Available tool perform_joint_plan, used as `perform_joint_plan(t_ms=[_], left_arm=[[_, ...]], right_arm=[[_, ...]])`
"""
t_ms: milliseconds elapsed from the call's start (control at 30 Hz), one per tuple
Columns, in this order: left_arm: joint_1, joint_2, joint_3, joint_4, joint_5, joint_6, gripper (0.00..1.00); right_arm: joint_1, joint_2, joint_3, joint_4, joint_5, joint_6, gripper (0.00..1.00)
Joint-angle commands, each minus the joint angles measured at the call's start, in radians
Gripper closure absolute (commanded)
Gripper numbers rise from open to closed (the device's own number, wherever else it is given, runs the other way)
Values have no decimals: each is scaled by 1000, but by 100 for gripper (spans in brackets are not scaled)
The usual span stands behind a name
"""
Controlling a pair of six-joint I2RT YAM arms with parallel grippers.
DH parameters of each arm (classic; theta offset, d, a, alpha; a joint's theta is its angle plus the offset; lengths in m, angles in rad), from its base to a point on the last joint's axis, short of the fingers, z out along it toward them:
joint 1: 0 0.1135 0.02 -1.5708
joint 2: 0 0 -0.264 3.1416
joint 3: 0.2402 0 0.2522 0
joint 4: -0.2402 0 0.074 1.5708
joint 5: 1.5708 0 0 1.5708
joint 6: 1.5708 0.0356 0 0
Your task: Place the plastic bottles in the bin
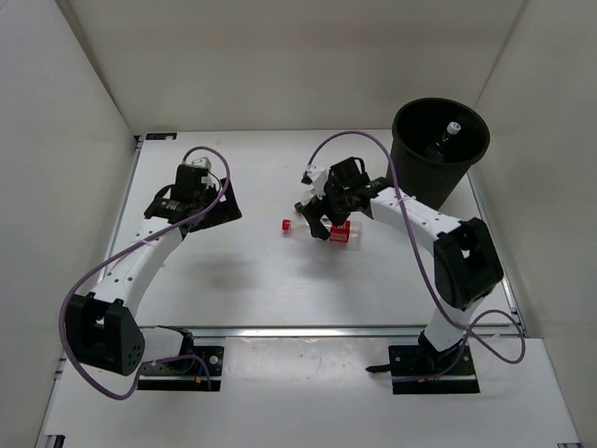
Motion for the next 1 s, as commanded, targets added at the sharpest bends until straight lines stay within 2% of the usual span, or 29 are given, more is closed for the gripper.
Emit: perform_joint_plan(t_ms=[0,167,300,367,467,533,633,733,800,967], left_arm=[[-1,-70,52,-47,-2,46,2],[-32,-76,75,-76,-8,82,1],[-20,-71,78,-67,17,88,2],[-23,-68,80,-67,17,89,2],[-18,-65,75,-47,15,98,1],[-26,-51,84,-34,17,91,1],[-29,-36,81,-25,20,97,2],[-20,-28,74,4,35,88,1],[-26,-30,72,7,37,88,1],[-58,18,89,33,69,91,1]], right_arm=[[14,43,8,22,54,-50,1],[13,117,-20,58,106,-79,1],[16,142,-64,89,87,-85,4],[30,140,-70,101,108,-72,10],[35,96,-78,110,143,-49,30],[47,51,-72,104,143,-44,39],[61,-91,-113,147,136,-42,51],[55,-272,-162,267,172,-49,55],[1,-349,-155,309,147,-35,54],[-254,-467,-60,398,140,8,54]])
